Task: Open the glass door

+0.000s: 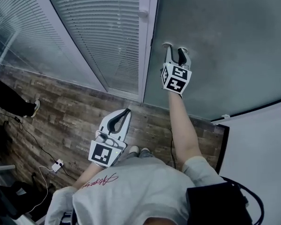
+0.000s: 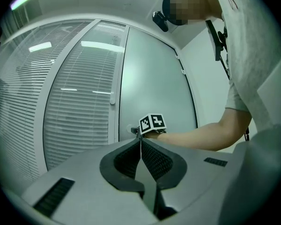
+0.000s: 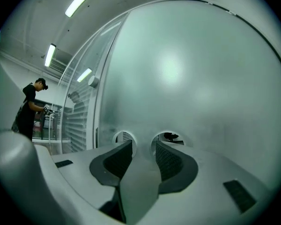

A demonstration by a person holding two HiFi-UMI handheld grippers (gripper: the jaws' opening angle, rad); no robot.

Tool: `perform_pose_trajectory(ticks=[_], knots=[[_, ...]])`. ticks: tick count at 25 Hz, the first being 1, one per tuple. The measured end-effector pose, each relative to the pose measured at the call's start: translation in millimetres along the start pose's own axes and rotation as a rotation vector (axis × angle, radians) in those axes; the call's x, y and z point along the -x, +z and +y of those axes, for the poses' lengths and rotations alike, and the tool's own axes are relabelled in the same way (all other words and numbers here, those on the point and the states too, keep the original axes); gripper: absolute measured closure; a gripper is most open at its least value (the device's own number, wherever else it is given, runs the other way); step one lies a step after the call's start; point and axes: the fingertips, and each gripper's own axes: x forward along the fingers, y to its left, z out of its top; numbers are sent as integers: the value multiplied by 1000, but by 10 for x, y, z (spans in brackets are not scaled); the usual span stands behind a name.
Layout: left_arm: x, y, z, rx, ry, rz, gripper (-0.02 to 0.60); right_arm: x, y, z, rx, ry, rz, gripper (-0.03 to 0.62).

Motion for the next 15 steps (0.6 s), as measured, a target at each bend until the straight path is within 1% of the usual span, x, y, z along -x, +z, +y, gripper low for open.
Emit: perform_pose_trajectory(ticks=[7, 12, 15], knots=[[75, -73, 183, 18, 50, 27, 563, -127, 82, -34, 18, -50, -36, 457], [98, -66, 197, 22, 47, 25, 563, -90, 83, -45, 8, -88, -41, 464], [102, -70, 213, 20, 41, 27, 563, -74, 88, -25, 8, -84, -50, 464]])
